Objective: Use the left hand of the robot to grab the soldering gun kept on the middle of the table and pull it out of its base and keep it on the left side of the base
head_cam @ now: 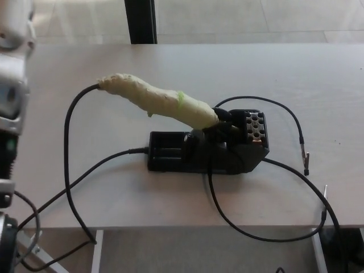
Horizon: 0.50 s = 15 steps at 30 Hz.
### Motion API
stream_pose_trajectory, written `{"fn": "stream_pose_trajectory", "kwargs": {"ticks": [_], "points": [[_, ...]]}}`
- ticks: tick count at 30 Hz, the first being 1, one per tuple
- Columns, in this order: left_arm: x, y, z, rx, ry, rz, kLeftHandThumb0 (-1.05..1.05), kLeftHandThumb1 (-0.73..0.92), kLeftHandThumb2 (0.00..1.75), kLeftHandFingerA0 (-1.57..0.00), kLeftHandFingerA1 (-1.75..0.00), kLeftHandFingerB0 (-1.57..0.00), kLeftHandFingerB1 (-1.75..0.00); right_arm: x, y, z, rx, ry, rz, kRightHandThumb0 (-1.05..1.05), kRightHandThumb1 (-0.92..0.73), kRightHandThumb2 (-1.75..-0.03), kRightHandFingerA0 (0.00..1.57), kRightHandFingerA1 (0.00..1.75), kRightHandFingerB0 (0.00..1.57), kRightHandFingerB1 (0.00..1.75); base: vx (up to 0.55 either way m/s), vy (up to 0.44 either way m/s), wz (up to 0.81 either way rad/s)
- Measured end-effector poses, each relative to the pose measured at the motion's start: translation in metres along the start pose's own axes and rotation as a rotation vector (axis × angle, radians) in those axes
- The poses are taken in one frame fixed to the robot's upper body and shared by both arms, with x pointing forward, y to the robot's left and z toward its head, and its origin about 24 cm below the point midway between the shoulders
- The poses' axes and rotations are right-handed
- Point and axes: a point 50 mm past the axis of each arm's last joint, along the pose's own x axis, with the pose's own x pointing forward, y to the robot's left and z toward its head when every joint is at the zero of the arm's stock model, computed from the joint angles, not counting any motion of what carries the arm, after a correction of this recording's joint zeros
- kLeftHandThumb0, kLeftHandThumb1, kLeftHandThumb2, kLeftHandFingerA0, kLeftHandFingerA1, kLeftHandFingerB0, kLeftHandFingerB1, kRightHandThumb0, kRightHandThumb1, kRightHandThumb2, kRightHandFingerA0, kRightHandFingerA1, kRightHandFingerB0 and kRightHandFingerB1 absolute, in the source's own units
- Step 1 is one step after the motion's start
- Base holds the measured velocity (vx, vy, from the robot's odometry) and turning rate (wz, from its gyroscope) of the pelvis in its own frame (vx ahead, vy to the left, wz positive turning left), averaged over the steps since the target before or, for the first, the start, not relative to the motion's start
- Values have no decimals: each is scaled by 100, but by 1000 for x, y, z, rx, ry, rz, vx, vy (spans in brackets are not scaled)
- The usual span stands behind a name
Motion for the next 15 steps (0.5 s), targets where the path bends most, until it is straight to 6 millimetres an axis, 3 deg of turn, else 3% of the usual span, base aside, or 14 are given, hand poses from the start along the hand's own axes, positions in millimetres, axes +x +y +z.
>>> {"fn": "stream_pose_trajectory", "kwargs": {"ticks": [1, 2, 4, 5, 6, 7, 8, 9, 15], "points": [[0, -9, 4, 9, -15, -31, -46, 70, 60, -64, -61, -54, -52, 0, 0, 0, 0, -1, 1, -52, -61, -58, 49, 63, 36, 37, 0, 0, 0], [-1, -21, 9, 26, -34, -69, -48, 70, 61, -60, -64, -54, -51, 0, 1, 1, 1, -2, 2, -59, -49, -85, 47, 66, 30, 50, 0, 0, 0], [-5, -45, 16, 54, -57, -147, -51, 72, 62, -58, -71, -58, -52, 1, 1, 2, 4, -5, 4, -57, -49, -87, 49, 68, 28, 50, 0, 0, 0], [-8, -56, 18, 75, -65, -188, -51, 71, 61, -60, -71, -63, -57, 1, 1, 2, 5, -6, 5, -54, -63, -59, 54, 63, 36, 38, 0, 0, 0], [-11, -66, 19, 93, -71, -223, -52, 72, 61, -60, -70, -63, -55, 1, 1, 2, 6, -7, 6, -55, -49, -86, 52, 69, 31, 51, 0, 0, 0], [-15, -77, 19, 115, -73, -264, -52, 72, 61, -60, -70, -63, -55, 1, 2, 3, 8, -9, 8, -55, -49, -86, 52, 69, 31, 51, 0, 0, 0], [-19, -85, 18, 136, -74, -296, -52, 70, 61, -64, -74, -65, -59, 1, 2, 3, 10, -11, 9, -52, -62, -59, 55, 65, 37, 38, 0, 0, 0], [-23, -93, 16, 160, -73, -331, -58, 76, 63, -56, -70, -55, -54, 1, 2, 4, 12, -12, 11, -55, -49, -86, 52, 69, 31, 51, 0, 0, 0], [-35, -115, 9, 306, -85, -437, -66, 82, 64, -53, -64, -50, -49, 1, 3, 4, 10, -13, 16, -56, -49, -87, 52, 69, 30, 51, 0, 0, 0]]}}
